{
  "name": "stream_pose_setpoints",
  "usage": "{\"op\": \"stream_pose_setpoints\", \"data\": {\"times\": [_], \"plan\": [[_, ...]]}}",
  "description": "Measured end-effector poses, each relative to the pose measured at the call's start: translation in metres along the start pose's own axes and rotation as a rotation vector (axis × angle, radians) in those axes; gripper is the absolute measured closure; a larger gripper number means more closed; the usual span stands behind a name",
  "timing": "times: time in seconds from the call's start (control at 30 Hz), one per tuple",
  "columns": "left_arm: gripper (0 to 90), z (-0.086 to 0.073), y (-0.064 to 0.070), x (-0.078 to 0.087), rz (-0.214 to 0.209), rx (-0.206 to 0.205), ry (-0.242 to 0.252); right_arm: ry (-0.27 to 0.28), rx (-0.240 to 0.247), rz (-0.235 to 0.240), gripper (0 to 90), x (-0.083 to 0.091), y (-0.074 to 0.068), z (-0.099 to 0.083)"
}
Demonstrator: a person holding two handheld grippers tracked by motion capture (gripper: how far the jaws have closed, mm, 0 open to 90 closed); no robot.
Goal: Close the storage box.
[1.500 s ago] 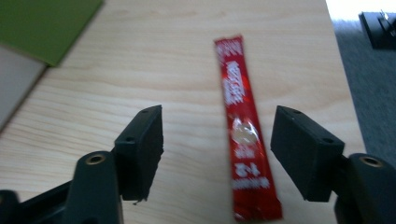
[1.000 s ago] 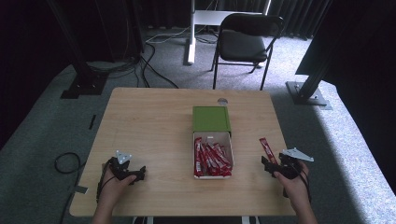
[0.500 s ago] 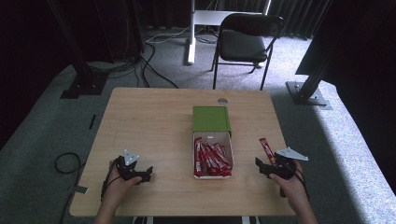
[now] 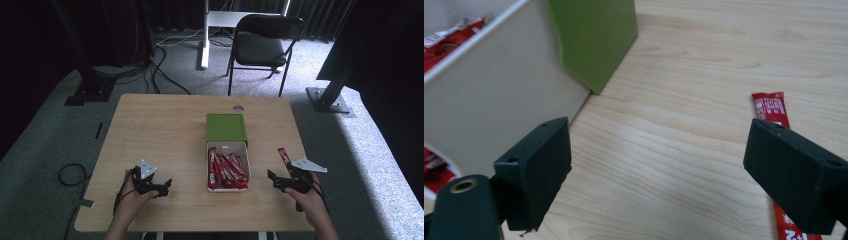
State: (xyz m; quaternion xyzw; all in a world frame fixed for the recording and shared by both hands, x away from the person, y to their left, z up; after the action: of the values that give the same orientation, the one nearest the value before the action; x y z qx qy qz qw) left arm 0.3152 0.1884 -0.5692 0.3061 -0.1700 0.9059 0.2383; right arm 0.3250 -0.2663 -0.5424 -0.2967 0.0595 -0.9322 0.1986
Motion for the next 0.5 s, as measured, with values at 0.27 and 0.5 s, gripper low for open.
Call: {"op": "stream_pose_setpoints", "data": {"times": [0.27,0.5], "plan": [[2.1,0.027,0.021,0.012,-0.042,-0.059,0.080,0.015,0.036,0.057,11.3,0.009,-0.017,0.010],[2.1,0.050,0.043,0.021,-0.098,-0.114,0.151,0.030,0.056,0.129,11.3,0.014,-0.036,0.016]]}}
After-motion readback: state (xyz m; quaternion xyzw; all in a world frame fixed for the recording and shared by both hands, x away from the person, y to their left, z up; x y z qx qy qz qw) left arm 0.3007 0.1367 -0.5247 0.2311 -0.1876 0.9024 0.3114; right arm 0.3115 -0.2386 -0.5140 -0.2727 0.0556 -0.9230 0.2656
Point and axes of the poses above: each handheld gripper's, and its own axes: x roughly backward along the jaws, z roughly out of its top, y roughly to its right, the point moved 4 cm from there along -x, roughly forward along the jaws, and after that the axes turned 8 degrees about -x, right-handed, at the moved point
